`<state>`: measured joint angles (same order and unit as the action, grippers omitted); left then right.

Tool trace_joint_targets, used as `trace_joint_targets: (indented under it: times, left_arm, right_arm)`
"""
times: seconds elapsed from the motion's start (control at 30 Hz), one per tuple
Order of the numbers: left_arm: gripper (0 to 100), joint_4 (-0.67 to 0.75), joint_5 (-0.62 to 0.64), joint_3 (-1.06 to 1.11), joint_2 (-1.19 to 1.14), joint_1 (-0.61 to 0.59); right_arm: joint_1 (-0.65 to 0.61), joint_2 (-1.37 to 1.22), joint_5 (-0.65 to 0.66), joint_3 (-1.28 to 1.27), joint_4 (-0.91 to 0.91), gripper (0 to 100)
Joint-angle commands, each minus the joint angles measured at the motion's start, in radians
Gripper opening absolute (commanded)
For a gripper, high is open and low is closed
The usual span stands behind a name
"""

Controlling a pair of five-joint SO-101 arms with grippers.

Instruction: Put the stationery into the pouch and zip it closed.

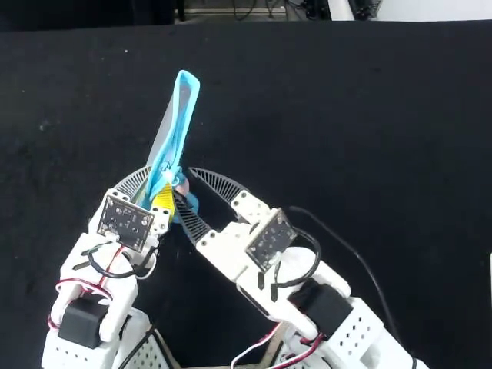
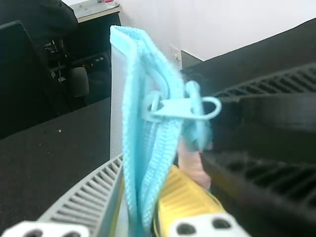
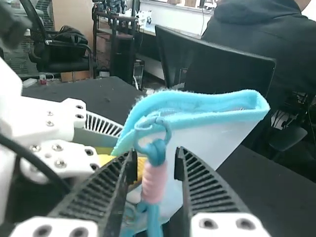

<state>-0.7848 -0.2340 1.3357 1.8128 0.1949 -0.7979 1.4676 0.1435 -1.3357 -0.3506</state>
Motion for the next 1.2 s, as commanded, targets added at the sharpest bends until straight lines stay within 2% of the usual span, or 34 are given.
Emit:
trace_joint_targets:
  times: [0.0, 0.3, 0.5, 0.7, 0.87, 1.17]
  left_arm:
    - [5, 0.003, -0.012, -0.035, 0.009, -0.004]
    - [5, 0.028, -0.012, -0.025, 0.009, -0.004]
    - [5, 0.029, -0.012, -0.024, 0.009, -0.013]
    - [5, 0.029, -0.012, -0.024, 0.009, -0.013]
    - [5, 0.029, -0.012, -0.024, 0.009, -0.013]
    - [5, 0.028, -0.012, -0.024, 0.009, -0.005]
  right_arm:
    - [0.014, 0.008, -0.006, 0.008, 0.048, 12.1]
    - [0.009, -0.053, -0.011, 0.015, 0.086, 12.3]
    - [0.009, -0.156, -0.012, 0.015, 0.181, 12.2]
    - [0.009, -0.12, -0.012, 0.021, 0.172, 12.1]
    - [0.009, -0.054, -0.012, 0.042, 0.06, 12.3]
    - [0.008, -0.024, -0.012, 0.045, 0.051, 12.3]
